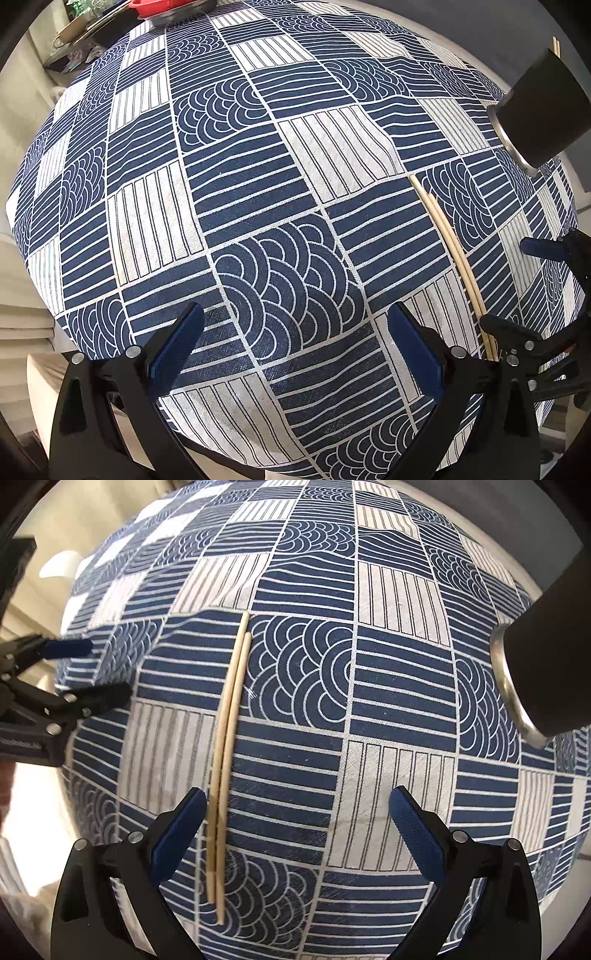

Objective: Organize utensils
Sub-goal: 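Move both grippers back toward the remaining chopsticks on the cloth, then grasp a chopstick with the right gripper while the left gripper grasps another chopstick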

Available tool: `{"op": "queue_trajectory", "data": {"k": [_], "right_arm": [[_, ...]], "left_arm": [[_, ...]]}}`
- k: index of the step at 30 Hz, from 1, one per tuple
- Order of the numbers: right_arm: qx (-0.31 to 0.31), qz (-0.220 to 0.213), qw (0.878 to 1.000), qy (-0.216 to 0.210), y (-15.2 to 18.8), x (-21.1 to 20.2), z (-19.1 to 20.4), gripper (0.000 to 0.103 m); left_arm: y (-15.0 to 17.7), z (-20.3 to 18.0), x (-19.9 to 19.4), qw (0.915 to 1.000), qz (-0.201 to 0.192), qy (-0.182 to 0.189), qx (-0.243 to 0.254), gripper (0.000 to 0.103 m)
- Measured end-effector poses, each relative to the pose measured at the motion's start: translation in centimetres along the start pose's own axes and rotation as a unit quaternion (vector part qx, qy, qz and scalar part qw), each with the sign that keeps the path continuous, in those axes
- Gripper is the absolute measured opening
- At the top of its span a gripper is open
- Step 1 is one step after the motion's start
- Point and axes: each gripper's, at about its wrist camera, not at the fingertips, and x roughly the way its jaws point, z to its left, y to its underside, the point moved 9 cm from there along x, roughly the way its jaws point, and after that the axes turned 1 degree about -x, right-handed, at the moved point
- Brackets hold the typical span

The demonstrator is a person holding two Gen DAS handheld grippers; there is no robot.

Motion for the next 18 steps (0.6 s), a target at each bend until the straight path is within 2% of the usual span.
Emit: {"op": "queue_trajectory", "data": {"k": [4, 8, 10, 18], "right_arm": [[-0.006, 0.007, 1.0, 0.017, 0.2, 0.0, -0.3, 0.095], [0.002, 0.019, 1.0, 0.011, 0.4, 0.2, -0.6, 0.095], [0.003, 0.025, 0.999, 0.025, 0.3, 0.2, -1.0, 0.095], [-0.002, 0.033, 0.999, 0.018, 0.0, 0.5, -1.5, 0.096]], "left_arm": [[-0.6, -0.6, 0.4, 1.0, 0.004, 0.003, 0.001, 0.097], [-1.1, -1.6, 0.8, 0.9999, 0.009, 0.0, 0.012, 0.097], [-1.3, -2.0, 0.8, 0.9997, 0.01, -0.005, 0.02, 0.097], [-1.4, -3.4, 1.0, 0.9995, 0.026, 0.0, 0.02, 0.097]]}}
